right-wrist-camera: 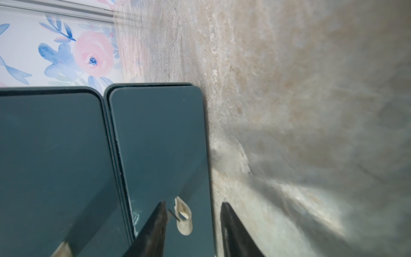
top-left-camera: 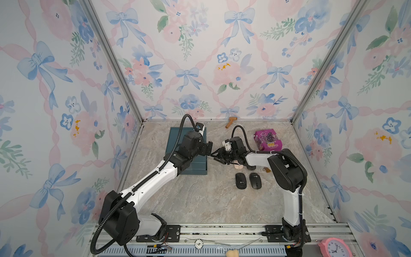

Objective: Take the mice out of the drawer
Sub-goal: Open the drawer in the storage box.

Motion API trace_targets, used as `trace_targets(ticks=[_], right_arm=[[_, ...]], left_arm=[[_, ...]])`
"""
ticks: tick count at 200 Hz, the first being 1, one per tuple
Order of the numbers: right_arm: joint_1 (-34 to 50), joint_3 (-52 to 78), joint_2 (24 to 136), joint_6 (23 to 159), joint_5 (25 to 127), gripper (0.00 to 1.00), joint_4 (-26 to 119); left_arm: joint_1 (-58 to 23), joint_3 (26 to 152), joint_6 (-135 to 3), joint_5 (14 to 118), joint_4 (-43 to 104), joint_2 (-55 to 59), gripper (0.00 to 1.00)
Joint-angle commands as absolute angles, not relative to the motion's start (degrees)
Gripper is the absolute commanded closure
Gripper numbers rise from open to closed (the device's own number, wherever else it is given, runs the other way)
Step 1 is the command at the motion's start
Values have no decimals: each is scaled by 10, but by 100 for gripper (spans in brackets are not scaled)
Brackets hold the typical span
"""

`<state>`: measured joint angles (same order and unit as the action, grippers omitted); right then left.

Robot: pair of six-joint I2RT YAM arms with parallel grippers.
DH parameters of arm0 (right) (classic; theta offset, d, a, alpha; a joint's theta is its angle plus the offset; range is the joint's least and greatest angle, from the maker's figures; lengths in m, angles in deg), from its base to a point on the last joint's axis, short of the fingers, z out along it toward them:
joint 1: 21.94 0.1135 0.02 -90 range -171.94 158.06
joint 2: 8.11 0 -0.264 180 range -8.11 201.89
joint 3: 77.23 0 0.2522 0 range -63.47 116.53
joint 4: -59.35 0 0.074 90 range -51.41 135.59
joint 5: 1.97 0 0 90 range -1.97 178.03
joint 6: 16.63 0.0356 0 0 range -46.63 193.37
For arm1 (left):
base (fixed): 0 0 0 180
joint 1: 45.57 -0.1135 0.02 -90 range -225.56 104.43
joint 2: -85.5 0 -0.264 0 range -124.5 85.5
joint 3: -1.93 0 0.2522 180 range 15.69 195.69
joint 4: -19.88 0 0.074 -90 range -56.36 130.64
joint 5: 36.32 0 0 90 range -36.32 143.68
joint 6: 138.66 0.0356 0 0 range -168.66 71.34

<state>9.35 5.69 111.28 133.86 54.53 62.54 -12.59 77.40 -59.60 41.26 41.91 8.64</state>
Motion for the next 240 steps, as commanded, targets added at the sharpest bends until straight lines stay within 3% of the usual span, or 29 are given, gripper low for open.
trace_targets(ticks=[1,83,177,240], right_arm=[[101,50,1125,1342,525,60,649],[112,65,1143,1344,502,61,647],[114,69,1144,1359,505,83,658],[113,60,1126,1353,524,91,642]], left_arm=[[-124,768,-610,401,425,94,2],[-124,773,-617,399,437,91,2],[-124,776,-621,396,444,81,2],[-124,774,-619,387,447,84,2]])
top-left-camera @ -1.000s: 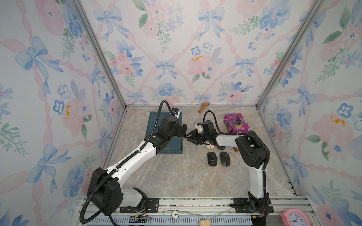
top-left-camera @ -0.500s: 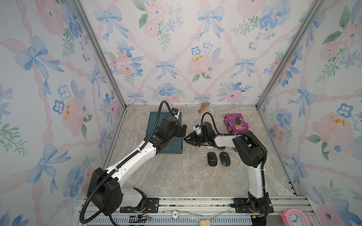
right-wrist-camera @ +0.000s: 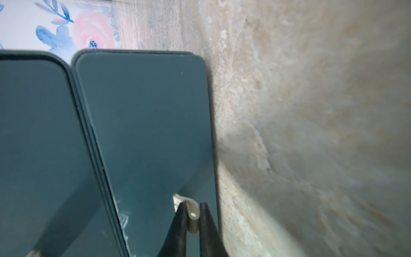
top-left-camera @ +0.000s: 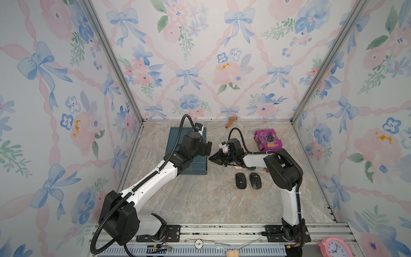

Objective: Take the mice out of the drawer
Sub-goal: Open the drawer in the storage box.

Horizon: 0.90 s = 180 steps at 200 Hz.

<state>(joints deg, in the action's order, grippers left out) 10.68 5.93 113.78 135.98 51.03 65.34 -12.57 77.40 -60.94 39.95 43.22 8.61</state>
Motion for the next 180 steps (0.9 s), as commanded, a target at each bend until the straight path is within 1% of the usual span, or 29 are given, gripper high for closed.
trace_targets(ticks=[1,47,147,180], right_arm=[[113,60,1125,1353,524,91,642],[105,44,1093,1331,545,95,610],[50,-22,993,1256,615,97,485],[28,-47,962,1246,628,97,470]], left_arm=[[-124,774,-619,387,447,84,2],[-125,773,-619,380,448,87,2],[-126,775,-618,366,450,89,2],[-127,774,-618,365,451,90,2]])
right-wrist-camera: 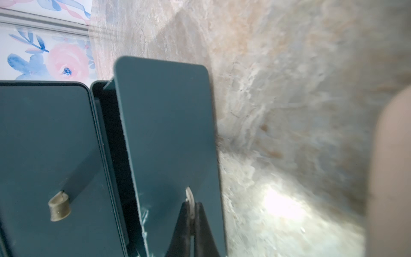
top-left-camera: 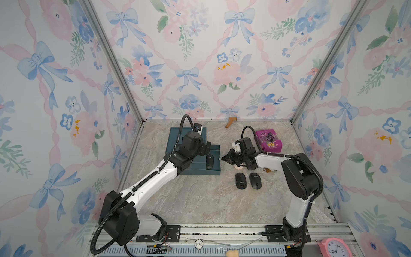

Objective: Take the mice out of the drawer
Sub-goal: Open the drawer in the storage box.

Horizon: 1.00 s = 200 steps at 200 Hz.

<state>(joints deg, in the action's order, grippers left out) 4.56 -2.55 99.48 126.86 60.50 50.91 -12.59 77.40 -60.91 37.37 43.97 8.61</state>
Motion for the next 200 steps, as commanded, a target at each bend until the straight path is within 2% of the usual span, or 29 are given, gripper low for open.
trace_targets(ticks=[1,62,200], right_arm=[[27,-48,961,1246,628,97,469],[-4,-78,920,1241,647,97,456],[-11,-72,894,1228,673,96,424]], left_arm=[[-127,774,-619,365,451,90,2],[-129,775,-619,364,454,92,2],[-130,779,-624,365,456,88,2]])
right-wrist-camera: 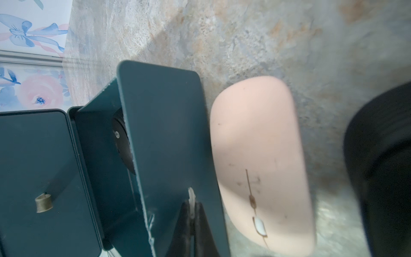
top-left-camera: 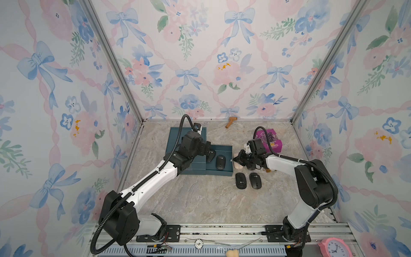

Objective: Take the mice out of the drawer
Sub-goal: Open the drawer in the storage box.

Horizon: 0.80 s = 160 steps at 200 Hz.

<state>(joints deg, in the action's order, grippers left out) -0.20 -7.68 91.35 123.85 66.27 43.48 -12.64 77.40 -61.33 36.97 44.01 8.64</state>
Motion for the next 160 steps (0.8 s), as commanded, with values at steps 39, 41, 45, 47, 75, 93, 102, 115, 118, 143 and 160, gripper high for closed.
trace_targets(ticks=[39,41,45,47,75,93,102,115,118,143,160], right_arm=[[-12,-66,890,1222,678,95,413],[-12,-66,890,1221,679,95,412],[-12,-65,891,1221,679,95,411],[-12,-64,890,1220,679,95,410],[-14,-63,889,1220,687,93,405],[-14,-60,888,1219,690,88,401],[-15,-56,887,1217,690,84,395],[-15,-47,887,1212,690,74,382],[-14,-44,887,1211,690,72,379],[-14,-29,879,1206,692,62,367],[-11,-17,870,1203,698,51,359]], left_arm=[[-131,782,-624,365,455,87,2],[-131,782,-624,364,455,87,2],[-131,782,-624,364,456,87,2],[-131,783,-624,364,456,87,2],[-131,782,-624,364,456,86,2],[-131,783,-623,365,456,87,2],[-131,783,-623,365,455,86,2],[-131,783,-623,364,455,87,2],[-131,784,-623,364,455,87,2],[-131,787,-621,365,456,87,2],[-132,791,-619,365,455,86,2]])
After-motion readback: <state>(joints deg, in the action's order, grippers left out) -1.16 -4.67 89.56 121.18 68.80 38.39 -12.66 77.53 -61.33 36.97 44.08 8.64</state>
